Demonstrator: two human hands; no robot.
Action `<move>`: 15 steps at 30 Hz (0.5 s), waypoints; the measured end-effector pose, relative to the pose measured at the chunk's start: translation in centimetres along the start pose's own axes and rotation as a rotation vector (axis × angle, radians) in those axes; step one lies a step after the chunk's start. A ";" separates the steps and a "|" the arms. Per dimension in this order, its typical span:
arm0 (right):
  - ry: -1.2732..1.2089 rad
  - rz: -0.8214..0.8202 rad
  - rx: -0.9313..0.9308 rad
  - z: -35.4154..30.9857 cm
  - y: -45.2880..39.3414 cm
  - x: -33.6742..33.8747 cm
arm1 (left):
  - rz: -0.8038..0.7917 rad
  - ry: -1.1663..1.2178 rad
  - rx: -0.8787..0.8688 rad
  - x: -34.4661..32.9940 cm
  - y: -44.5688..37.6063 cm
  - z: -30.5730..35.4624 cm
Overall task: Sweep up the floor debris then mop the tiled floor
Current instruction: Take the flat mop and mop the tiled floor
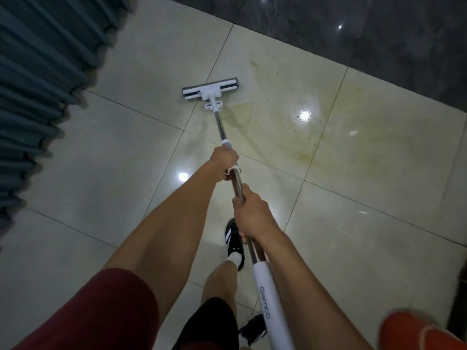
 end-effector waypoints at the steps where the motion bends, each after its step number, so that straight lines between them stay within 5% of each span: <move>1: -0.005 0.000 -0.002 0.9 1.0 -0.5 | 0.007 -0.025 -0.011 -0.4 0.6 -1.1; 15: -0.171 0.033 -0.042 20.2 22.2 -7.0 | -0.062 -0.187 -0.063 -10.7 15.5 -24.4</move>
Point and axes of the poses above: each hand's wrist, its own y-axis away from the middle knuckle, its own x-axis out of the back of the hand, z = x × y, the point moved 4 cm from there along -y, towards the middle knuckle, and after that the axes turned 6 degrees about x, right-handed, at the moved point
